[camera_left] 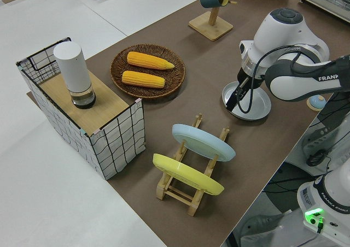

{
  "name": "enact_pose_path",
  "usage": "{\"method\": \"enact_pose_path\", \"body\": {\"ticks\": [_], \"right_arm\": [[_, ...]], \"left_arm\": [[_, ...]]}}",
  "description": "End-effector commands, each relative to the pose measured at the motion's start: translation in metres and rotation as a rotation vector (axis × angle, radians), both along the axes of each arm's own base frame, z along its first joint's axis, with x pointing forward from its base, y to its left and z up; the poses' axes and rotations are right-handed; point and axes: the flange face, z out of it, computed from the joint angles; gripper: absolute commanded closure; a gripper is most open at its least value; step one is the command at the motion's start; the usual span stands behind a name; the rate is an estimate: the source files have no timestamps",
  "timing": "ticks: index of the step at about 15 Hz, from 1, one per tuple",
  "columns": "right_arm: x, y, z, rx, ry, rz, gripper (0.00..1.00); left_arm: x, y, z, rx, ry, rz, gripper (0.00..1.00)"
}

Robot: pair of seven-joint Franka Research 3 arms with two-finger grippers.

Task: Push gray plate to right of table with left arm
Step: 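Move the left gripper toward the edge of the light gray plate, then push the gray plate with the left gripper across the table toward the toaster oven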

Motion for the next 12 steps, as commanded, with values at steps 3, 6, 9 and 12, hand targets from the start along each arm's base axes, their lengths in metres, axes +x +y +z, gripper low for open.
{"method": "enact_pose_path", "body": {"ticks": [3, 6, 9, 12], "right_arm": [[-0.003, 0.000, 0.003, 0.006, 0.004, -0.006, 0.017], [-0.003, 0.000, 0.003, 0.006, 0.004, -0.004, 0.017], [-0.003, 0.000, 0.003, 0.006, 0.004, -0.006, 0.017], [-0.003, 0.000, 0.003, 0.006, 0.004, -0.004, 0.017]], "left_arm": [[-0.006, -0.008, -0.035, -0.002, -0.033, 0.000, 0.01], [-0.007, -0.008, -0.041, -0.001, -0.019, -0.001, 0.01], [-0.006, -0.008, -0.043, -0.001, -0.021, -0.001, 0.02], [-0.006, -0.008, -0.047, -0.001, -0.013, -0.001, 0.27]]}}
